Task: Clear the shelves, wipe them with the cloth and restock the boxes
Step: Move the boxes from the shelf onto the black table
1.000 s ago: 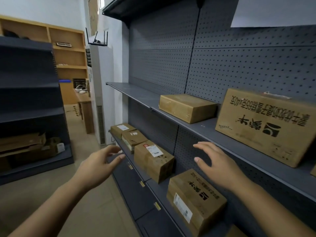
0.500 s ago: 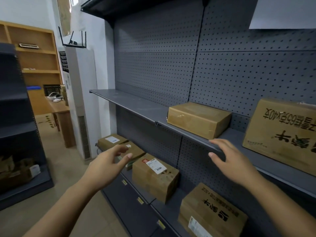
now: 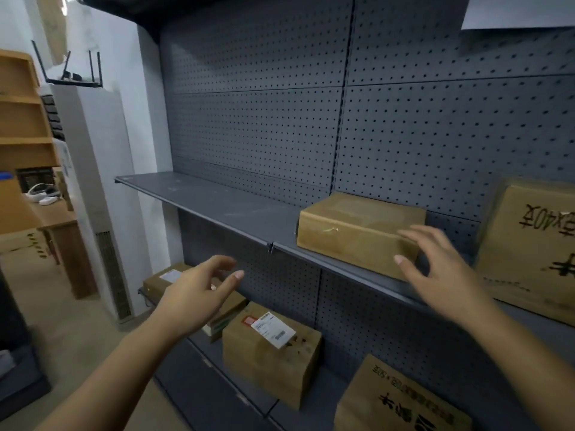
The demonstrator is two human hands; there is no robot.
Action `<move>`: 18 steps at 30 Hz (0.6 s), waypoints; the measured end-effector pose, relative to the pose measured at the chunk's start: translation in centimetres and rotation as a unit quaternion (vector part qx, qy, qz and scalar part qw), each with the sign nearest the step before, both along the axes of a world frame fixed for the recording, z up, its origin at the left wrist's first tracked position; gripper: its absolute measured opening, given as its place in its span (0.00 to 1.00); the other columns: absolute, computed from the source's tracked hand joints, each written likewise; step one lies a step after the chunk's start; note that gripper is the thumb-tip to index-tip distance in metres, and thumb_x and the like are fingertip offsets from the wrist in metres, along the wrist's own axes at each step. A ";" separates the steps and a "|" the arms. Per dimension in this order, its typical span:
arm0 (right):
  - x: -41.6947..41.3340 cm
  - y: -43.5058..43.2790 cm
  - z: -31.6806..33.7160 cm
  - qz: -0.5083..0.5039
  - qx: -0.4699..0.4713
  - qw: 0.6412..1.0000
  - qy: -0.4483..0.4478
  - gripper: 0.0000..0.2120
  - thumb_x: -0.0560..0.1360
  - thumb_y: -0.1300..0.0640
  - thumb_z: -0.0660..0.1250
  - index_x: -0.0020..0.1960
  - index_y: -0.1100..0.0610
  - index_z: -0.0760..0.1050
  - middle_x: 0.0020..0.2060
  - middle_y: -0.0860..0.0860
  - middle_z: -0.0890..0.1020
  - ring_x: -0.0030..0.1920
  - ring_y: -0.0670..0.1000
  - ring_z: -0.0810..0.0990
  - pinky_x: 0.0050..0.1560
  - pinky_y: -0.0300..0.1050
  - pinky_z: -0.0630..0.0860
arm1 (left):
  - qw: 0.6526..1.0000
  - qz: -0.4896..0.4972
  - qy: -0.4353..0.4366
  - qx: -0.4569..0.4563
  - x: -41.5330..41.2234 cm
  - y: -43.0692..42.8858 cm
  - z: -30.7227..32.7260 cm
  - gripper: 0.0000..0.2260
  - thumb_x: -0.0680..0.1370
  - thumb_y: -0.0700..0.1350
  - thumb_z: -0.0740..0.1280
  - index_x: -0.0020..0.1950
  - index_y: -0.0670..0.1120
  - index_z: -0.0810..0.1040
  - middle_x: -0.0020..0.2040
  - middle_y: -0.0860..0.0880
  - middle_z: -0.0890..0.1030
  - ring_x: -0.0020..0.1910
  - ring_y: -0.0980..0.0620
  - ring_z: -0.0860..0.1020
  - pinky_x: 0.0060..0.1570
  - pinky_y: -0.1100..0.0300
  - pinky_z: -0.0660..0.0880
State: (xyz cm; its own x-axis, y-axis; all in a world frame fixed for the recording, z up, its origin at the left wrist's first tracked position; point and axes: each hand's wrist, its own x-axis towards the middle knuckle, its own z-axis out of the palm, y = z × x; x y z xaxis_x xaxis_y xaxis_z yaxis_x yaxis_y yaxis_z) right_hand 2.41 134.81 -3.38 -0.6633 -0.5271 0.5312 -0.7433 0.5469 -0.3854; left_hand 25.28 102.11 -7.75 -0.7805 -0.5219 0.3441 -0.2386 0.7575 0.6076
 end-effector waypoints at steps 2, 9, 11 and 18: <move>-1.1 -0.7 0.7 -0.008 -0.019 1.000 0.009 0.25 0.79 0.41 0.61 0.75 0.46 0.68 0.72 0.39 0.64 0.67 0.38 0.65 0.64 0.45 0.66 | 1.000 -0.011 0.006 -0.002 -2.5 -1.2 0.6 0.23 0.77 0.68 0.59 0.67 0.59 0.73 0.58 0.60 0.79 0.58 0.59 0.78 0.58 0.52 0.78; -5.0 -2.1 2.4 -0.050 -0.028 0.997 -0.044 0.32 0.79 0.36 0.61 0.79 0.46 0.60 0.76 0.41 0.61 0.68 0.39 0.63 0.66 0.44 0.64 | 0.997 -0.063 0.047 0.019 -10.5 -3.8 2.3 0.30 0.74 0.74 0.57 0.69 0.60 0.73 0.60 0.61 0.78 0.61 0.58 0.77 0.60 0.52 0.76; -5.9 -2.3 2.7 -0.063 -0.029 0.994 -0.080 0.38 0.76 0.33 0.62 0.81 0.46 0.57 0.78 0.42 0.60 0.70 0.41 0.63 0.69 0.44 0.63 | 0.994 -0.086 0.057 0.041 -13.1 -4.0 2.9 0.32 0.74 0.73 0.60 0.71 0.56 0.71 0.64 0.58 0.78 0.63 0.57 0.76 0.62 0.52 0.74; -6.9 -2.6 3.1 -0.067 -0.051 0.968 -0.237 0.51 0.69 0.27 0.64 0.82 0.41 0.42 0.74 0.32 0.57 0.68 0.37 0.59 0.68 0.40 0.61 | 0.973 -0.207 0.025 0.101 -20.5 -4.8 3.8 0.60 0.57 0.83 0.64 0.81 0.51 0.57 0.78 0.54 0.65 0.75 0.54 0.66 0.72 0.48 0.68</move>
